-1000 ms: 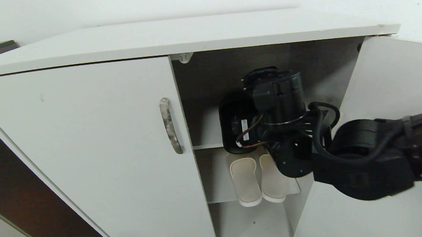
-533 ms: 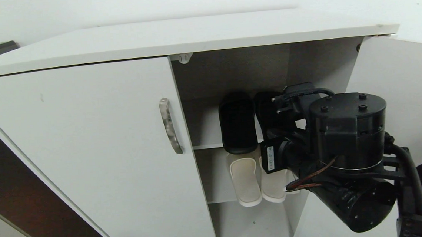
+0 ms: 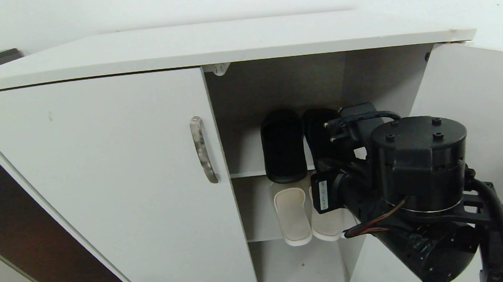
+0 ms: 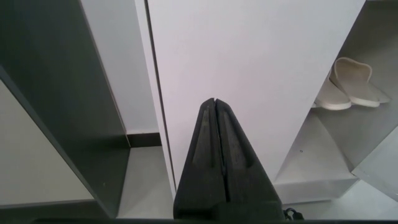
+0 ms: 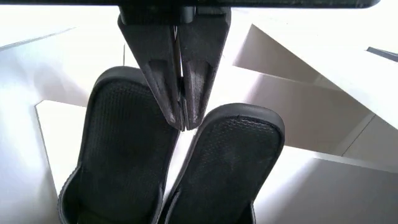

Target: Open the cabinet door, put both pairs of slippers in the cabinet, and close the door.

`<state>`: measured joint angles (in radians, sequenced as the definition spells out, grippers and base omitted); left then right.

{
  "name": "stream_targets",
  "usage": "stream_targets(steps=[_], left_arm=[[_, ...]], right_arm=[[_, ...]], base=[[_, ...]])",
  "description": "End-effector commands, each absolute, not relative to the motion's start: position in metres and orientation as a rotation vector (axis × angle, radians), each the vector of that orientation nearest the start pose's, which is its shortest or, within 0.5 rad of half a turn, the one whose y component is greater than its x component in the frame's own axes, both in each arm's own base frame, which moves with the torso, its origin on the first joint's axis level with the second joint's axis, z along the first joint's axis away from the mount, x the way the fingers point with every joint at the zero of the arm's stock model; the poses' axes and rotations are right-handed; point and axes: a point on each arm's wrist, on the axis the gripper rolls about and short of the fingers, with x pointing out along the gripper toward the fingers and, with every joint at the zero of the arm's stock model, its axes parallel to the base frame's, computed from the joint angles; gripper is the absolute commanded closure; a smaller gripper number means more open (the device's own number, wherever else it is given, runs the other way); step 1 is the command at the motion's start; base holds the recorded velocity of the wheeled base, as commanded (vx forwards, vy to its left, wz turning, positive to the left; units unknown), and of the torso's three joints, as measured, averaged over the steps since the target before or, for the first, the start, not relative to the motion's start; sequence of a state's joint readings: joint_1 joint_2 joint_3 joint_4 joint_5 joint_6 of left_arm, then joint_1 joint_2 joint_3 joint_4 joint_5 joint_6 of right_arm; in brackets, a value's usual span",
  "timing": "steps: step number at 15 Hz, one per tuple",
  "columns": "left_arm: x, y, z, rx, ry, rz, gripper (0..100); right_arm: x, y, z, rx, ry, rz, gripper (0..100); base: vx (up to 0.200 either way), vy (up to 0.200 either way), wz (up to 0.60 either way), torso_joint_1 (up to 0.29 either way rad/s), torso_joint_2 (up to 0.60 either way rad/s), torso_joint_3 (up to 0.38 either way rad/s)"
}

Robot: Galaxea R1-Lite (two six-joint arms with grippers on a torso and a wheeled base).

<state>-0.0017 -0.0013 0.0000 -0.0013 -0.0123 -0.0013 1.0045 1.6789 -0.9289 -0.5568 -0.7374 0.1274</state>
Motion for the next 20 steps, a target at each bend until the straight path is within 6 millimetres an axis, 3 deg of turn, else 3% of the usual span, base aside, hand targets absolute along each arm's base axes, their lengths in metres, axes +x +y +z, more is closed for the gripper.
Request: stream_targets(steps=[1,20], left_arm=[[-0.0228,-0.0002,0.0756,-0.002,-0.002,-0.014,100],[-0.0228,-0.0003,0.0756,-0.002,-0.002,-0.015,100]], right_arm=[[0.1787,0.253,0.2107,-0.035,0.152,0.256,100],[0.1813,0.2546,0.2022,-0.013,0.169,0.251,100]], base=[[-0.2,0.0,0.0,0.002,0.01,0.007],[-0.2,0.0,0.0,0.001,0.0,0.003]])
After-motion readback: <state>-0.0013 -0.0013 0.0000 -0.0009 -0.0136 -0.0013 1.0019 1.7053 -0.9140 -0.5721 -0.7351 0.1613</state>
